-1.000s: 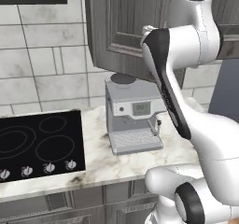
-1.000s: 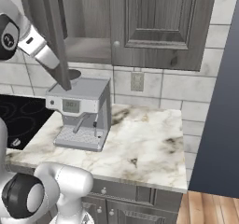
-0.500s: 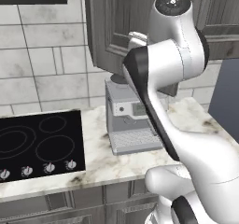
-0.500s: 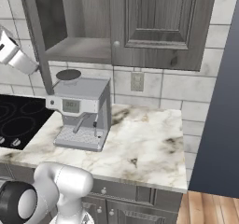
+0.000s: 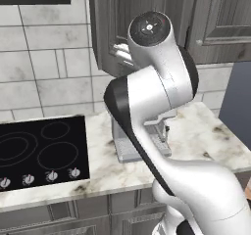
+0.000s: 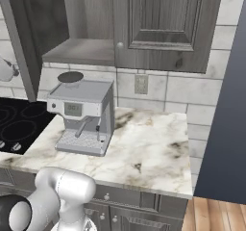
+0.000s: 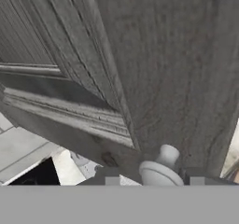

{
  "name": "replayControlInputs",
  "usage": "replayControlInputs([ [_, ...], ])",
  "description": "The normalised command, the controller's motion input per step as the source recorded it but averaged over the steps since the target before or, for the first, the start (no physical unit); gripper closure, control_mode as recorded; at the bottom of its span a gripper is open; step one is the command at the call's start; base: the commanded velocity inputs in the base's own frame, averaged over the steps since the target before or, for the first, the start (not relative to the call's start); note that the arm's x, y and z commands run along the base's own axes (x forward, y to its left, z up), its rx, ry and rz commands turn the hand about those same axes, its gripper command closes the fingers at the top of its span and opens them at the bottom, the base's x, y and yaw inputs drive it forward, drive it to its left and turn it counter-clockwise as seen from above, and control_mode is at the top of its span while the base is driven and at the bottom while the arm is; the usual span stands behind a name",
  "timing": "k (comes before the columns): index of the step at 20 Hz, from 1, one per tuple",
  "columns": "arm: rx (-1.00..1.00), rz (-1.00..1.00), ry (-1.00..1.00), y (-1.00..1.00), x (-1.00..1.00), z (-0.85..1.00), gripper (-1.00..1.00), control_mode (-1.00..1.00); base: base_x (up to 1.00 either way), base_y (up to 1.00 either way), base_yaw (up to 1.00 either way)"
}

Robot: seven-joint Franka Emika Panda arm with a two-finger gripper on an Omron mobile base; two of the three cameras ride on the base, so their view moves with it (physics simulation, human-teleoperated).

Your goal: Open the cabinet, pick the kettle from the cabinet, and place it in the sink.

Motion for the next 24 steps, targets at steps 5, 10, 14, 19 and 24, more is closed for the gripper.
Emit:
replayControlInputs([
  [5,-0.09,0.00,-0.11,0.55,0.00,-0.02,1.00,-1.00,0.00,0.00,0.00],
  [10,-0.05,0.00,-0.09,0.48,0.00,-0.01,1.00,-1.00,0.00,0.00,0.00],
  [14,-0.02,0.00,-0.04,0.49,0.00,0.00,-1.00,-1.00,0.00,0.00,0.00],
  [19,0.00,0.00,-0.02,0.18,-0.28,-0.02,-1.00,-1.00,0.00,0.00,0.00],
  [24,0.00,0.00,-0.08,0.14,-0.41,-0.05,-1.00,-1.00,0.00,0.00,0.00],
])
